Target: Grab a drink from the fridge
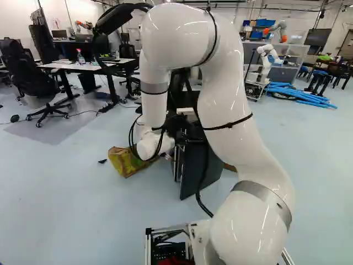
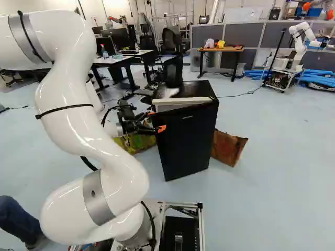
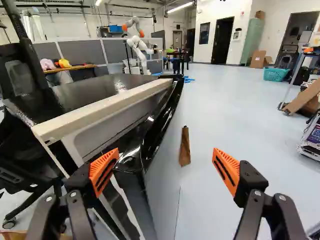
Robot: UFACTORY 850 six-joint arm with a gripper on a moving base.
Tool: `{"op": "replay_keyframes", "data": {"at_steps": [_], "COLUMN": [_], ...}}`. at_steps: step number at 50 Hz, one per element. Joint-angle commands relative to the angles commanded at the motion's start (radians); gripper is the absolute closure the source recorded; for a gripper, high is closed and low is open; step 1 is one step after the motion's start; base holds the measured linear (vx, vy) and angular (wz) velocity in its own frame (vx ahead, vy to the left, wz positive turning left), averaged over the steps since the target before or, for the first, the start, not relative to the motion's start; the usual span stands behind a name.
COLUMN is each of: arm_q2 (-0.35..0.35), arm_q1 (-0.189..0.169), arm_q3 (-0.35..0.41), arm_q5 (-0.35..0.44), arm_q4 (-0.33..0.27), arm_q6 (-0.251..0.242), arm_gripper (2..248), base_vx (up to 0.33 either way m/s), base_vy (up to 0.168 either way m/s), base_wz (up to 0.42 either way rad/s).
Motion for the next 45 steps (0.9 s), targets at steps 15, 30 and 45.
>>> {"op": "replay_keyframes", "data": {"at_steps": [15, 30, 45], "arm_q2": [0.019, 0.037, 0.045], "arm_q1": [0.015, 0.017, -0.026], "arm_q3": [0.05, 0.108, 0.141], "arm_q5": [0.007, 0.017, 0.029], "arm_q4": [0.054, 0.108, 0.162], "arm_q6": [0.0, 0.0, 0.0], "arm_gripper": [3, 3, 3], "base_vx": [0.0, 0.0, 0.0], "base_vy": [0.0, 0.0, 0.0], "base_wz": [0.0, 0.0, 0.0]}}
